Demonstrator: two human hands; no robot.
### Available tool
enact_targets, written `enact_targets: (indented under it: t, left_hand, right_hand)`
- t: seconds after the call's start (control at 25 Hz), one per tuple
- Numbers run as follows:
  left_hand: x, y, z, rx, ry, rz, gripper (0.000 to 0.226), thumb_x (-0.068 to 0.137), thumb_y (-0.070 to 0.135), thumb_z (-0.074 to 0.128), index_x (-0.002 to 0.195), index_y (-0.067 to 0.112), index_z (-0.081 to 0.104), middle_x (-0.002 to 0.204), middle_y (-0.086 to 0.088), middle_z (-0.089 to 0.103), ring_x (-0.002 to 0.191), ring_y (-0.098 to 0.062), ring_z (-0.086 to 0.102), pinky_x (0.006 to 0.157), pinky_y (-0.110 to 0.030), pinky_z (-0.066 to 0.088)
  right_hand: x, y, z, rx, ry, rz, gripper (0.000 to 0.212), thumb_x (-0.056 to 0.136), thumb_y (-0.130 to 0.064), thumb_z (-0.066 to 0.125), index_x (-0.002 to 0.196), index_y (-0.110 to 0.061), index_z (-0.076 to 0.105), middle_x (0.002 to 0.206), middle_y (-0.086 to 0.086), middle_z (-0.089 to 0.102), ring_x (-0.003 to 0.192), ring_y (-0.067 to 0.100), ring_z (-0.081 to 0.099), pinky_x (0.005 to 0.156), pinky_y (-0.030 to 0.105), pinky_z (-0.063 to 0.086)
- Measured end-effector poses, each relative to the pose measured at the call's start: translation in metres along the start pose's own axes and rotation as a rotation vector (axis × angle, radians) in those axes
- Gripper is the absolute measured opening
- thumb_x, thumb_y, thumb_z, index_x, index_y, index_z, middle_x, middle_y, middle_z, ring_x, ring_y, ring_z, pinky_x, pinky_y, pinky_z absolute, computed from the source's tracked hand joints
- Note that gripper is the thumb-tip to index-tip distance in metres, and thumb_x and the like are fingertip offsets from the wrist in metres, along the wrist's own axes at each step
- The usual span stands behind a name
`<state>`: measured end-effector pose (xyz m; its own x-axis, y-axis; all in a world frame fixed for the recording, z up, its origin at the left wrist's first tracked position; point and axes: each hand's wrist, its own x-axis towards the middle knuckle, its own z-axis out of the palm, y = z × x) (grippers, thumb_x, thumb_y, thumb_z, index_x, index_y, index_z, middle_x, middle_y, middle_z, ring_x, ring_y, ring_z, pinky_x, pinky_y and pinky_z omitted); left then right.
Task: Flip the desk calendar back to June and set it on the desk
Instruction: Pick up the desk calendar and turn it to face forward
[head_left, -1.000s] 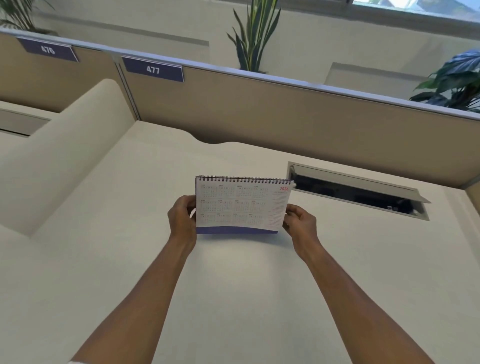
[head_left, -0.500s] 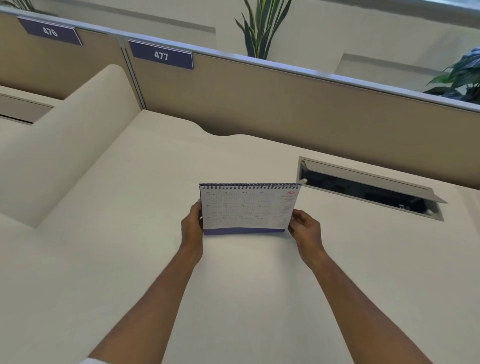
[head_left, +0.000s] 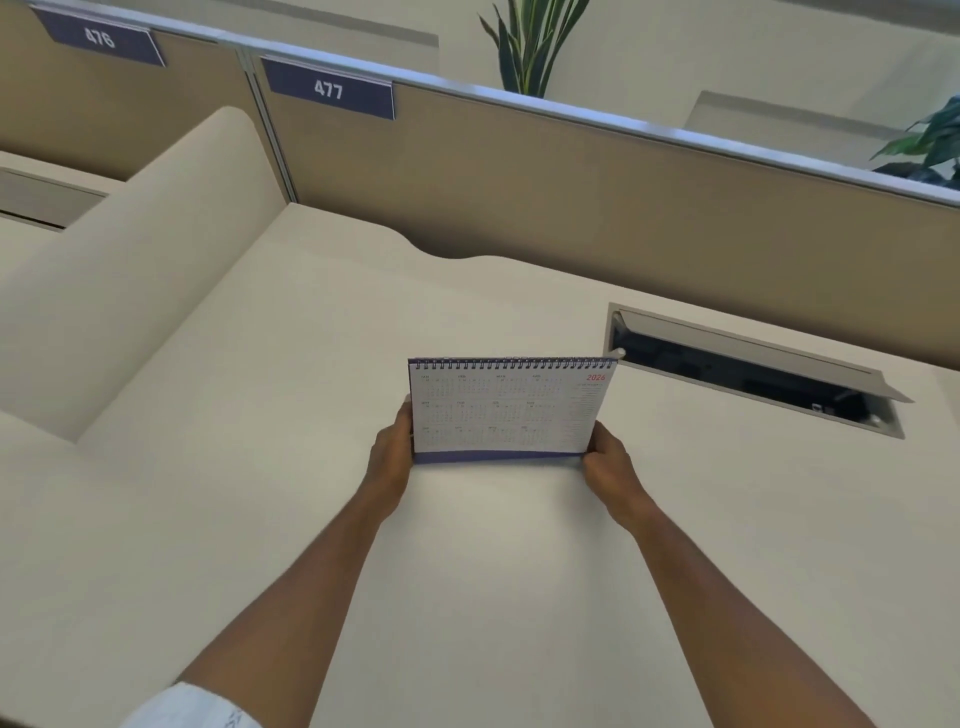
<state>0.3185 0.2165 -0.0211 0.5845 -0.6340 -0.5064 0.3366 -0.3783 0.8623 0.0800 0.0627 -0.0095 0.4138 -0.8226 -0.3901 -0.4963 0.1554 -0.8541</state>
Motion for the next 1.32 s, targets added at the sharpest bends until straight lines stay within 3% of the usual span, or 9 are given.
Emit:
enact_targets:
  t: [0.12, 0.2, 0.28, 0.4, 0.56, 0.72, 0.92, 1.2, 1.32]
  left_hand:
    - [-0.007, 0.008, 0.006, 0.007, 0.190, 0.001, 0.061, 0.097, 0.069, 0.043, 0.118, 0.015, 0.063, 0.122, -0.011, 0.074, 0.114, -0.033, 0.069, 0.106, -0.056, 0.053]
    - [-0.018, 0.023, 0.009, -0.086, 0.280, 0.053, 0.057, 0.099, 0.070, 0.039, 0.120, 0.020, 0.057, 0.120, -0.009, 0.070, 0.111, -0.030, 0.069, 0.104, -0.057, 0.054]
    - [-0.027, 0.043, 0.012, -0.227, 0.266, 0.185, 0.058, 0.091, 0.074, 0.040, 0.121, 0.029, 0.062, 0.126, -0.001, 0.069, 0.117, -0.023, 0.065, 0.107, -0.051, 0.052]
    - [-0.038, 0.067, 0.019, -0.230, 0.145, 0.401, 0.046, 0.095, 0.067, 0.044, 0.120, 0.037, 0.069, 0.130, 0.012, 0.070, 0.125, -0.008, 0.062, 0.107, -0.032, 0.048]
    - [-0.038, 0.073, 0.030, -0.072, 0.132, 0.434, 0.024, 0.104, 0.043, 0.059, 0.120, 0.030, 0.071, 0.115, 0.013, 0.071, 0.109, -0.007, 0.065, 0.100, -0.032, 0.050]
    - [-0.030, 0.081, 0.027, -0.098, 0.076, 0.378, 0.018, 0.103, 0.044, 0.061, 0.110, 0.030, 0.071, 0.097, 0.012, 0.067, 0.083, 0.001, 0.063, 0.078, -0.024, 0.050]
    - [-0.025, 0.086, 0.028, -0.173, 0.048, 0.328, 0.019, 0.103, 0.042, 0.064, 0.110, 0.025, 0.069, 0.097, 0.007, 0.067, 0.087, -0.011, 0.063, 0.075, -0.027, 0.051]
    - [-0.025, 0.078, 0.025, -0.165, 0.029, 0.339, 0.014, 0.103, 0.039, 0.064, 0.109, 0.027, 0.066, 0.098, 0.009, 0.065, 0.073, 0.006, 0.065, 0.065, -0.016, 0.052]
    - [-0.025, 0.075, 0.023, -0.159, 0.019, 0.372, 0.010, 0.104, 0.034, 0.063, 0.109, 0.025, 0.066, 0.110, 0.013, 0.066, 0.081, 0.010, 0.066, 0.070, -0.013, 0.052]
  right_hand:
    - [-0.004, -0.009, -0.006, 0.164, 0.093, 0.043, 0.037, 0.097, 0.001, 0.049, 0.131, -0.012, 0.057, 0.128, 0.009, 0.068, 0.122, 0.028, 0.064, 0.107, 0.045, 0.052]
    - [-0.013, -0.021, -0.009, 0.246, 0.196, -0.027, 0.026, 0.102, -0.007, 0.043, 0.118, -0.018, 0.060, 0.123, 0.005, 0.067, 0.123, 0.029, 0.062, 0.107, 0.046, 0.051]
    - [-0.020, -0.045, -0.013, 0.339, 0.226, -0.133, 0.023, 0.105, -0.028, 0.043, 0.117, -0.026, 0.063, 0.126, -0.001, 0.067, 0.126, 0.021, 0.060, 0.106, 0.041, 0.049]
    - [-0.021, -0.087, -0.017, 0.389, 0.164, -0.223, 0.045, 0.104, -0.052, 0.043, 0.134, -0.027, 0.063, 0.137, -0.009, 0.065, 0.127, 0.007, 0.058, 0.103, 0.029, 0.046]
    - [-0.016, -0.102, -0.013, 0.260, 0.162, -0.262, 0.029, 0.108, -0.033, 0.049, 0.124, -0.019, 0.069, 0.116, -0.009, 0.069, 0.099, -0.010, 0.062, 0.084, 0.013, 0.048]
    - [-0.009, -0.098, -0.011, 0.246, 0.161, -0.236, 0.023, 0.108, -0.032, 0.050, 0.111, -0.020, 0.069, 0.091, -0.008, 0.063, 0.069, -0.013, 0.059, 0.061, 0.007, 0.046]
    - [-0.004, -0.107, -0.008, 0.267, 0.171, -0.177, 0.022, 0.106, -0.038, 0.051, 0.106, -0.026, 0.069, 0.073, -0.024, 0.066, 0.064, -0.011, 0.062, 0.054, 0.010, 0.047]
    - [-0.011, -0.103, -0.007, 0.289, 0.165, -0.176, 0.021, 0.107, -0.038, 0.050, 0.104, -0.029, 0.069, 0.083, -0.015, 0.065, 0.077, 0.002, 0.062, 0.062, 0.017, 0.047]
    - [-0.016, -0.098, -0.008, 0.307, 0.159, -0.194, 0.020, 0.107, -0.036, 0.049, 0.106, -0.028, 0.068, 0.078, -0.023, 0.064, 0.073, -0.004, 0.061, 0.062, 0.014, 0.047]
